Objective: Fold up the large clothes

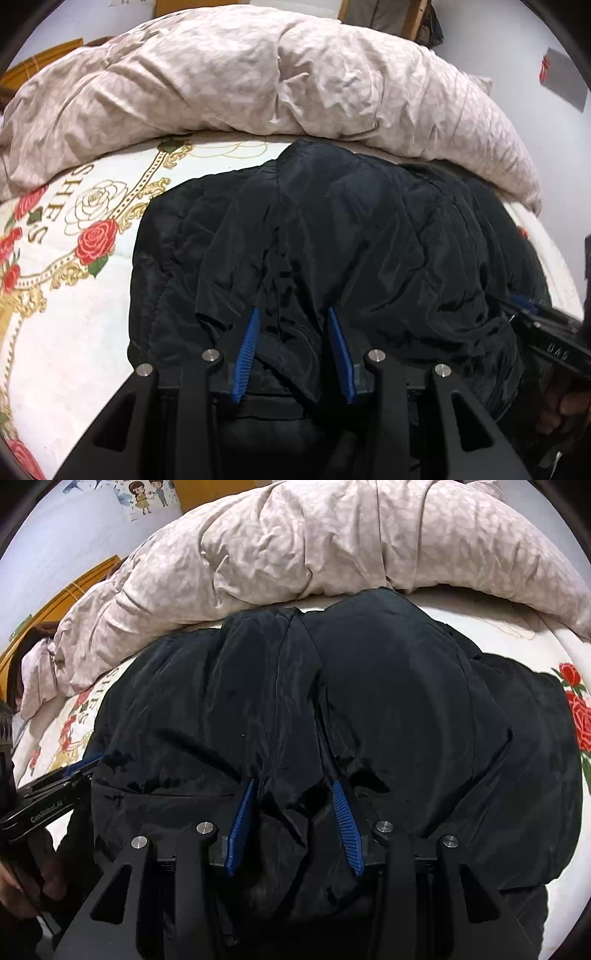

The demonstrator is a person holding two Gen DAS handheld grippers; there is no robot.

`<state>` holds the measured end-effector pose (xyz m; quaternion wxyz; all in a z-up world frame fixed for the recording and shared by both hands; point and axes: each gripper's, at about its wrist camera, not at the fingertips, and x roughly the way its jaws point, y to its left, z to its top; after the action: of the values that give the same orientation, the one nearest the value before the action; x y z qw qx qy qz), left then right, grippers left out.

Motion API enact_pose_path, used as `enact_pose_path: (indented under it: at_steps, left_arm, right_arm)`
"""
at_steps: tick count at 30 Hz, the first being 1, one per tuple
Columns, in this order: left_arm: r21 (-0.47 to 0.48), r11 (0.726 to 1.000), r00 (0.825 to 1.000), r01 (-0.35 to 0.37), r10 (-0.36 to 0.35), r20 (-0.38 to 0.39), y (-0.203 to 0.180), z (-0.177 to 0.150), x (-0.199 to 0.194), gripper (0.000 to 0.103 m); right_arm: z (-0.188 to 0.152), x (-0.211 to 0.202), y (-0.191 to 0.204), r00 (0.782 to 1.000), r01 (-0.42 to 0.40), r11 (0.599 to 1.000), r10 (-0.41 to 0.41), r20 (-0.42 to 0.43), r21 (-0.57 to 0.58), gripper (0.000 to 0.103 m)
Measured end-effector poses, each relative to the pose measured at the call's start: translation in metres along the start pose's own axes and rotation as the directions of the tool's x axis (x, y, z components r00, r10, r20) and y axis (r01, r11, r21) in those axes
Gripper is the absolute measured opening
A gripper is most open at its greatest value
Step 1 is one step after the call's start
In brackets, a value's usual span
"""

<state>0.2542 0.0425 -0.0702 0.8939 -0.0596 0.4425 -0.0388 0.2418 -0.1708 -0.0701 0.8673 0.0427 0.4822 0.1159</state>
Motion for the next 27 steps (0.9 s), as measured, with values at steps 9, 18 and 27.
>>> enact_pose_path:
  at_steps: [9, 18, 27]
  left_arm:
    - [0.001, 0.994, 0.993, 0.112, -0.112, 0.024, -0.025, -0.026, -0.048, 0.040]
    - [0.029, 0.996, 0.995, 0.087, -0.086, -0.044, -0.034, -0.043, 0.009, 0.042]
    - [0.055, 0.996, 0.998, 0.066, -0.066, -0.006, -0.039, -0.047, 0.019, 0.043]
  right_arm:
    - [-0.021, -0.040, 0.001, 1.000, -0.012, 1.000, 0.012, 0.021, 0.012, 0.043]
    - [-0.030, 0.009, -0.002, 0.999, 0.040, 0.999, -0.040, -0.004, -0.014, 0.043]
    - [-0.041, 0.019, -0.001, 0.997, 0.070, 0.997, -0.068, 0.048, -0.042, 0.043]
